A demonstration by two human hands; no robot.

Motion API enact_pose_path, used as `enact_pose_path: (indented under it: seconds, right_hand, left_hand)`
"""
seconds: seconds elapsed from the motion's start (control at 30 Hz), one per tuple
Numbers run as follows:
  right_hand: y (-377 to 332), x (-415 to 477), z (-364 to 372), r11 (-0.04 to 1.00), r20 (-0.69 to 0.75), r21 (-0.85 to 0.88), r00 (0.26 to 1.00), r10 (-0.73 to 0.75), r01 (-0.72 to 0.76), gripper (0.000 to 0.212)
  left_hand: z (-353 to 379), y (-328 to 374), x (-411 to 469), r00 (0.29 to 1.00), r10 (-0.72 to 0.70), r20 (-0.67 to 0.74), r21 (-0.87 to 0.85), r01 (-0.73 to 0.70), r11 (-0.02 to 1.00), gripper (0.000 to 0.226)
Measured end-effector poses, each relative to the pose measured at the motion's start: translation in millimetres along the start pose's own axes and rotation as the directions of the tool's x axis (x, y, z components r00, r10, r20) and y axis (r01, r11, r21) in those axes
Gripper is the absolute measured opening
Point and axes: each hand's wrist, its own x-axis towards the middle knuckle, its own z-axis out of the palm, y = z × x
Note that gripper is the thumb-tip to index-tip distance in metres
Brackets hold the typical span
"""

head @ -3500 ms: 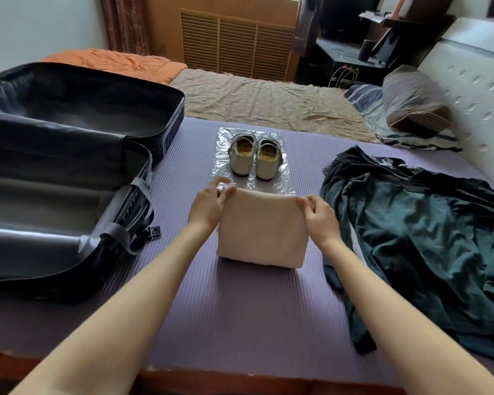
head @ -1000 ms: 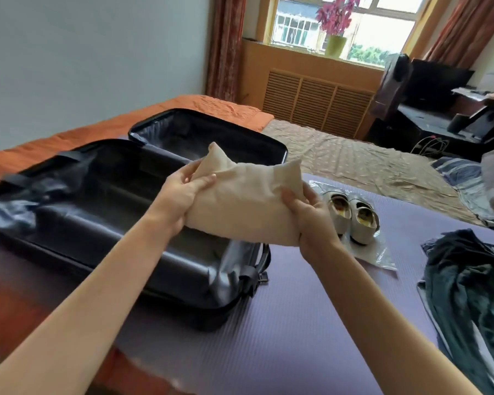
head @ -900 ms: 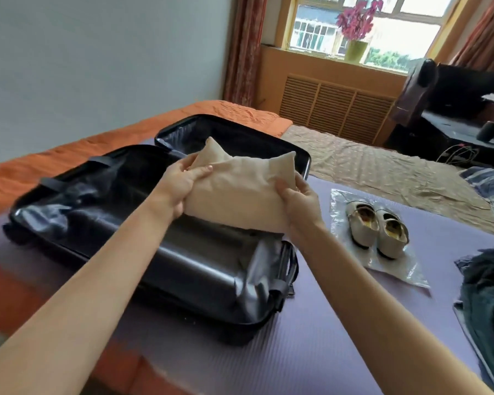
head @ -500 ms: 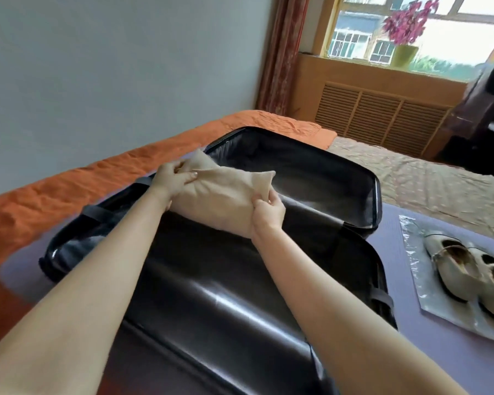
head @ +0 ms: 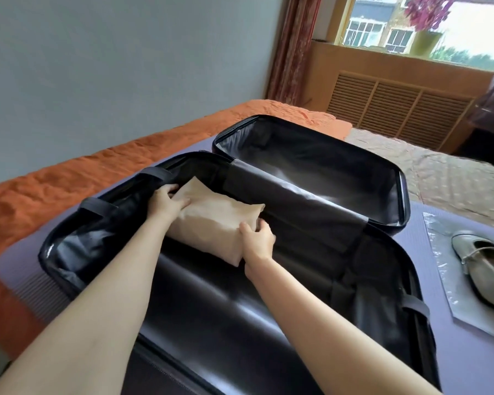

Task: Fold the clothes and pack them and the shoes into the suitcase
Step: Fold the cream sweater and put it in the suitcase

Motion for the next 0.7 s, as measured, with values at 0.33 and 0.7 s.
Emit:
enact_pose_path:
  seconds: [0.33,0.7]
  right_hand:
    - [3.2,-22.9,-12.0,0.98,0.037,-0.2,0.999,0.023,-0.015,0.062]
    - [5.4,-21.8,-21.8,0.666,0.117,-0.599,0.871,-0.476,0.445,0.07]
  left_hand:
    - [-17.2,2.9,-16.2,0.987,-0.156,0.025,0.206,0.147,0.967,0.03]
    - [-2.8,5.6,-20.9,0.938,0.325,-0.125,0.423,-0.246,0.872,0.026]
